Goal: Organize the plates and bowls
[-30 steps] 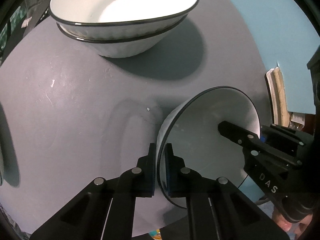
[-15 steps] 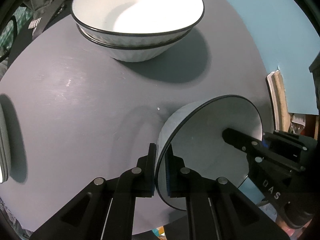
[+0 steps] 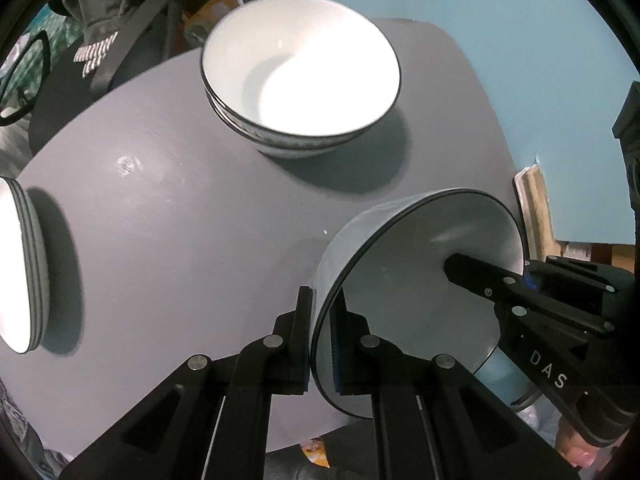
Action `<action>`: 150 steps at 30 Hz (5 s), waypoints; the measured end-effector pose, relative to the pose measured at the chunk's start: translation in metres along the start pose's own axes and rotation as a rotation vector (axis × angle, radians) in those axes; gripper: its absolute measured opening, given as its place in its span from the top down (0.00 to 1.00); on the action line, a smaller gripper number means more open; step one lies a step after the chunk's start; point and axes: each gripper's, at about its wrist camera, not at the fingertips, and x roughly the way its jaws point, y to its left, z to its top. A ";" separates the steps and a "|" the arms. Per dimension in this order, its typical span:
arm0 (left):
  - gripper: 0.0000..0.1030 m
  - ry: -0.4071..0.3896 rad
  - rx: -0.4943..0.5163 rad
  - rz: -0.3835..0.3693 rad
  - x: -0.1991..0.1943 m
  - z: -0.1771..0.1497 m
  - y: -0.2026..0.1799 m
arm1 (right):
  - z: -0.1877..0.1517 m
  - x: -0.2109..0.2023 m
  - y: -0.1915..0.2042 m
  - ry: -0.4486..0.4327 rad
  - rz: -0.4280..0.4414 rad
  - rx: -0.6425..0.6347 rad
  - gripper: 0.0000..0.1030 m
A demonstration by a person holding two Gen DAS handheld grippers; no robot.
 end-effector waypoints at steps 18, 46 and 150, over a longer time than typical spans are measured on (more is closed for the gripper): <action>0.93 -0.089 -0.042 0.013 -0.047 0.028 0.026 | 0.017 -0.013 0.013 -0.041 -0.003 -0.076 0.95; 0.93 -0.100 -0.103 0.067 -0.042 0.090 0.061 | 0.093 -0.003 0.032 -0.002 -0.002 -0.113 0.95; 0.40 -0.087 -0.163 -0.002 -0.054 0.077 0.081 | 0.089 -0.024 -0.010 -0.045 -0.047 -0.114 0.38</action>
